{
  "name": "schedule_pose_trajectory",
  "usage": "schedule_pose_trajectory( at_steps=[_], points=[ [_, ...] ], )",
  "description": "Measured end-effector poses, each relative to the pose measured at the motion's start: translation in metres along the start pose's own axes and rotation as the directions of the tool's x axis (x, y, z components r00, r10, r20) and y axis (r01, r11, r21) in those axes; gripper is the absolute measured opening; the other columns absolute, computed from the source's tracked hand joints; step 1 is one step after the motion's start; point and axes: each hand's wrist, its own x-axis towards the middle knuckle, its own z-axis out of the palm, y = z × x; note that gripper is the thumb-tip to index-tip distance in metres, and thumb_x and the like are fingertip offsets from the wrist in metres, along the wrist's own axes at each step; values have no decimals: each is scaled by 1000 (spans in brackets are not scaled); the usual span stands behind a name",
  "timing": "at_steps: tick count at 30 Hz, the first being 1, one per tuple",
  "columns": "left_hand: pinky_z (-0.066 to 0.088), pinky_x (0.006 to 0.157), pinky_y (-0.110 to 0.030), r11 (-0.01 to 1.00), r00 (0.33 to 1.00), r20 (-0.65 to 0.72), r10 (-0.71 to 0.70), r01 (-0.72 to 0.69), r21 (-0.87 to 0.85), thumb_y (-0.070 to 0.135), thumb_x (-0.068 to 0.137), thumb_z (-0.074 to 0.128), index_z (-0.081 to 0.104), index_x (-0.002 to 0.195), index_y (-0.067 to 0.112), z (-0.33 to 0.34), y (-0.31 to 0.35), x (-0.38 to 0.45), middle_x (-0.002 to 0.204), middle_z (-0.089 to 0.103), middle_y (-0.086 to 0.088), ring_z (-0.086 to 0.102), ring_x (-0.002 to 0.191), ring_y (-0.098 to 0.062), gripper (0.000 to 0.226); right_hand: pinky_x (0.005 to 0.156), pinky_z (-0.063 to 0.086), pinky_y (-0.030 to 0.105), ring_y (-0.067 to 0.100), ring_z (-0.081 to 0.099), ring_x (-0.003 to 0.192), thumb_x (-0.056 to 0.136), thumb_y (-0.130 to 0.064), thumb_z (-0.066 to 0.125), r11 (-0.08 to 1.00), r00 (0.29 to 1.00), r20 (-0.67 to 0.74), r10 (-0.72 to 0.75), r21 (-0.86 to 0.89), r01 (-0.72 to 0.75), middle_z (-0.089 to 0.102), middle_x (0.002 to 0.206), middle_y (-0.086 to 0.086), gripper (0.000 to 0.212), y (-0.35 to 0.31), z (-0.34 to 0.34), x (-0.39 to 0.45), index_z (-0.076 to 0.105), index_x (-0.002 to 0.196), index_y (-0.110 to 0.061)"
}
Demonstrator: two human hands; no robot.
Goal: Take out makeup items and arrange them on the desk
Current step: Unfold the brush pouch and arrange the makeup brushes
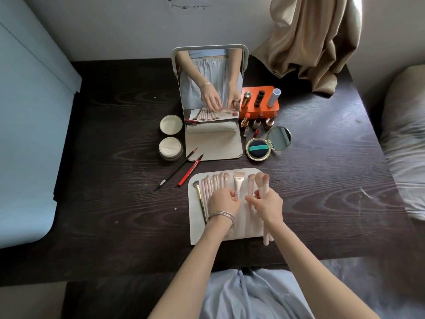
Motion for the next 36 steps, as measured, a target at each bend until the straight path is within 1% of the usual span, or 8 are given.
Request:
schedule_pose_trajectory(
  at_steps=[9,13,16,21,26,31,33,36],
  points=[
    [48,76,-30,973,1000,22,9,-14,229,24,91,52,65,104,9,5,4,2,101,66,-10,62,96,-26,23,57,34,22,15,53,76,84,-27,64,994,997,-30,-77,-85,74,58,88,7,25,-4,2,2,54,91,-6],
    [47,69,-30,968,998,55,10,-23,250,28,94,49,66,96,8,3,8,1,91,66,-9,63,88,-26,26,59,39,25,13,46,63,96,-39,40,949,994,89,68,301,-92,52,77,4,33,-19,2,-5,53,93,-8],
    [43,62,-29,981,998,-7,62,-60,182,29,94,47,64,90,13,-5,11,-9,78,59,-3,55,74,-19,24,54,32,23,9,35,54,96,-14,34,775,946,315,75,579,-255,38,64,-1,20,-29,-1,-8,53,97,-8],
    [55,78,-32,981,984,107,141,-124,-151,33,87,60,62,96,21,-18,7,-27,89,66,1,63,84,-18,15,59,49,23,12,56,69,100,-14,41,834,885,461,-59,510,-210,51,83,5,26,-33,0,-14,37,124,-5],
    [55,82,-34,983,979,109,172,-162,-90,24,85,64,61,101,16,-13,5,-25,96,67,-3,64,87,-19,17,66,47,28,15,56,79,98,-27,46,920,910,415,7,354,-169,49,92,6,43,-36,12,-10,24,132,-11],
    [59,77,-40,936,980,197,24,48,-349,13,80,69,64,84,19,-10,-3,-18,79,66,0,69,82,-22,9,58,49,22,13,55,75,97,-40,44,891,902,432,25,399,-216,48,94,2,37,-38,8,-9,32,121,-14],
    [59,79,-36,931,990,136,-41,87,-355,17,79,69,65,83,19,-12,-8,-14,74,65,5,69,78,-18,6,62,43,23,12,50,73,95,-37,47,919,958,284,27,371,-136,50,88,1,24,-32,6,-5,43,101,-14],
    [55,81,-30,988,998,22,-55,58,-146,20,81,64,63,79,21,-17,-16,-7,73,65,6,67,78,-15,3,60,38,25,12,46,70,90,-22,53,979,998,68,16,202,-29,51,84,2,12,-19,1,0,49,91,-11]
  ],
)
